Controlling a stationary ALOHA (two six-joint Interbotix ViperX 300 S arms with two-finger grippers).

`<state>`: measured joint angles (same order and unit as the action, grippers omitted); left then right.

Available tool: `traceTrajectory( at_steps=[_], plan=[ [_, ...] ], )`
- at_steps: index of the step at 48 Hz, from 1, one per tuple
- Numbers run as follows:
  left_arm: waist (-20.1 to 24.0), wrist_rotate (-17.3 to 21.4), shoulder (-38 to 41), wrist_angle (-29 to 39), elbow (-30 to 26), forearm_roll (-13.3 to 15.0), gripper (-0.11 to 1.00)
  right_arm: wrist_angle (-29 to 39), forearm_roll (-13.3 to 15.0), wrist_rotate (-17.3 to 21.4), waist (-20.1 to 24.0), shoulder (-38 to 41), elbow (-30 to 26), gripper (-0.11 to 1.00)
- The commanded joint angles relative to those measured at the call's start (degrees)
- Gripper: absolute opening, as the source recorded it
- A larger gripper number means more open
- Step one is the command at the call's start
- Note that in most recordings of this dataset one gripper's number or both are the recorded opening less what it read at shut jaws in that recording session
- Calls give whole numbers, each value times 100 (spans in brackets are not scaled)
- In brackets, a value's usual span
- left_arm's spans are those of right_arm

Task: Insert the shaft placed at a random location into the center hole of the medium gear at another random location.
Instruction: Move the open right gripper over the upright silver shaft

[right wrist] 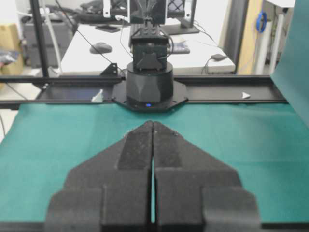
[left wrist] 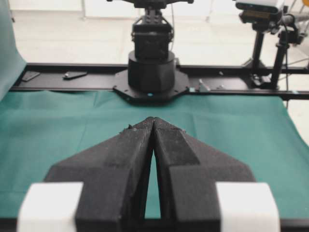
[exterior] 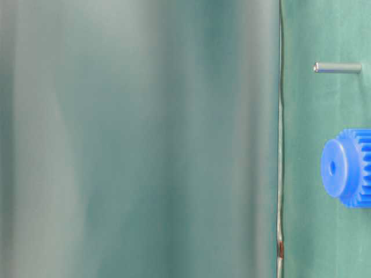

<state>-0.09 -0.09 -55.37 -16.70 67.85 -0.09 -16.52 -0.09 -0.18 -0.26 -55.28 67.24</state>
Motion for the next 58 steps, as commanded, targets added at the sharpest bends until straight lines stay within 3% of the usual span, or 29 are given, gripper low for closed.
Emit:
traceTrajectory(
  at_steps=[1,14,23,28,38,42,48,58],
  plan=[
    [-35,-26,70,176,-185,-62,0,-26,-9,0,-26,44,-114,1],
    [-35,-158,53,422,-211,-70,0,387,-9,18,-114,141,-325,1],
    [-35,-158,53,439,-202,-70,0,343,-18,35,-545,431,-299,2],
    [-35,-167,53,466,-193,-70,0,176,-79,44,-773,721,-272,17],
    [-35,-158,53,475,-193,-70,0,-220,-105,26,-958,1714,-290,77],
    [-26,-158,53,475,-193,-70,0,-378,-105,18,-1063,2241,-360,93],
    [-35,-149,70,475,-193,-70,0,-606,-105,18,-1222,2936,-483,86],
    [-35,-149,79,492,-185,-70,0,-879,-105,18,-1310,4017,-729,87]
  ],
)
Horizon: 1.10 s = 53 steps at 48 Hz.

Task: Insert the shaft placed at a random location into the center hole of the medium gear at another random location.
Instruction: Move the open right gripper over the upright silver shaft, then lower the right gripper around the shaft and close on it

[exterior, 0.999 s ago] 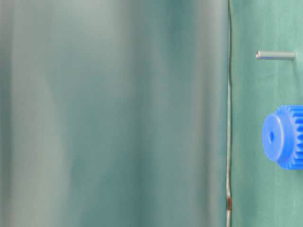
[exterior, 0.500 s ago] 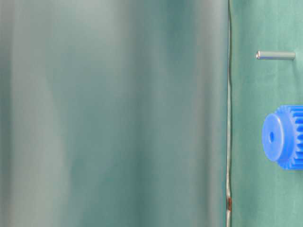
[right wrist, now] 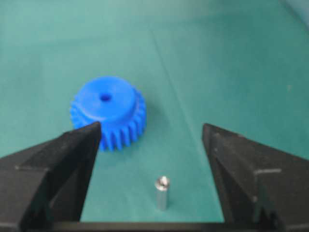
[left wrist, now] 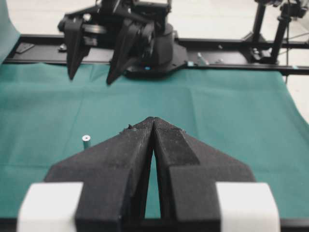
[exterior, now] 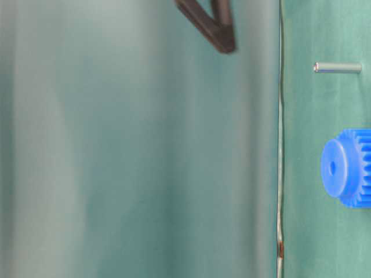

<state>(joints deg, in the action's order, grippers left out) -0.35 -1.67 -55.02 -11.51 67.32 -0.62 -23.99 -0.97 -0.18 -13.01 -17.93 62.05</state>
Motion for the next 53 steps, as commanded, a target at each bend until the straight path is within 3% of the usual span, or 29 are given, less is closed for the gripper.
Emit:
traceTrajectory(
  at_steps=[1,21,44,48,53],
  plan=[
    [-9,9,35,-18,-132,-18,0,-141,-18,18,-44,431,-255,87],
    [-9,9,18,79,-132,-18,0,-721,-211,18,-88,1784,-413,87],
    [18,0,18,167,-123,-18,0,-773,-220,18,-88,2004,-413,85],
    [18,0,18,185,-123,-18,0,-773,-220,18,-88,2004,-413,77],
    [18,0,18,211,-123,-18,0,-773,-211,18,-88,2004,-413,50]
  ],
)
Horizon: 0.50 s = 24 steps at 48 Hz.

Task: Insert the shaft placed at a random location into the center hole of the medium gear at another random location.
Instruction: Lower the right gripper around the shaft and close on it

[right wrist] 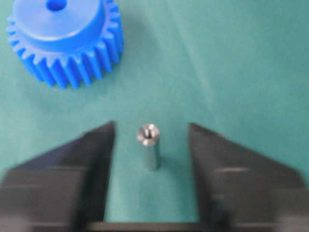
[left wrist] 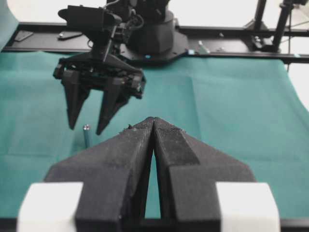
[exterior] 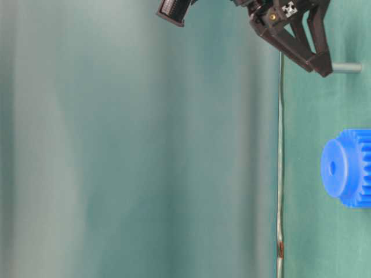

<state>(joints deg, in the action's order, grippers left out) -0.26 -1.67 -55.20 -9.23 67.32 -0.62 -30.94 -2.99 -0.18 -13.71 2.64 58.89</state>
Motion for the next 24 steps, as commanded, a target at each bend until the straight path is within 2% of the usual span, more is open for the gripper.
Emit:
traceTrajectory(
  at_steps=[1,4,7,24],
  plan=[
    [9,0,35,-9,-123,-18,0,-79,-9,9,-18,-53,-97,44],
    [9,0,35,0,-123,-18,0,-79,0,9,-18,-53,-97,25],
    [9,0,35,18,-123,-18,0,-79,0,9,-18,-62,-97,14],
    [9,-9,35,53,-123,-18,0,-62,0,9,-18,-97,-105,13]
  ],
)
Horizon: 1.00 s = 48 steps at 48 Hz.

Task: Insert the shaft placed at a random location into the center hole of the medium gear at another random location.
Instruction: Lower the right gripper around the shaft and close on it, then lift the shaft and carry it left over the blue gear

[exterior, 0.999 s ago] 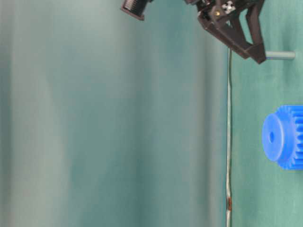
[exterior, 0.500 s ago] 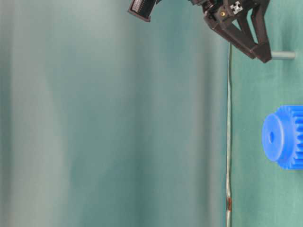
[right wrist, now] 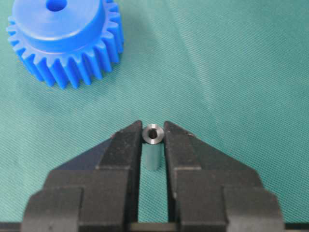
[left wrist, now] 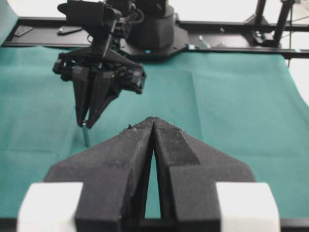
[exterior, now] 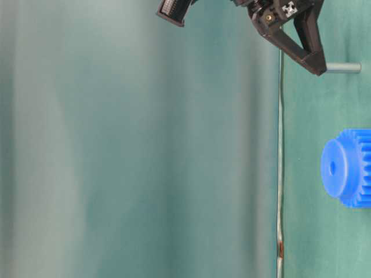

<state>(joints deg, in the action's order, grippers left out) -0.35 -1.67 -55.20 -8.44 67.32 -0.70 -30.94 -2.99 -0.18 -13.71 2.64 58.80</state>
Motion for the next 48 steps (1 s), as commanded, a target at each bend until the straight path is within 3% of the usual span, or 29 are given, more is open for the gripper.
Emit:
traceTrajectory(
  at_steps=[1,25,48],
  plan=[
    [18,-9,35,-18,-123,-9,0,-62,0,9,-18,-132,-114,13],
    [18,-9,53,0,-123,-9,0,1187,26,-18,-18,-1494,-308,13],
    [18,-9,62,9,-123,-9,0,1310,35,9,9,-1503,-387,13]
  ],
)
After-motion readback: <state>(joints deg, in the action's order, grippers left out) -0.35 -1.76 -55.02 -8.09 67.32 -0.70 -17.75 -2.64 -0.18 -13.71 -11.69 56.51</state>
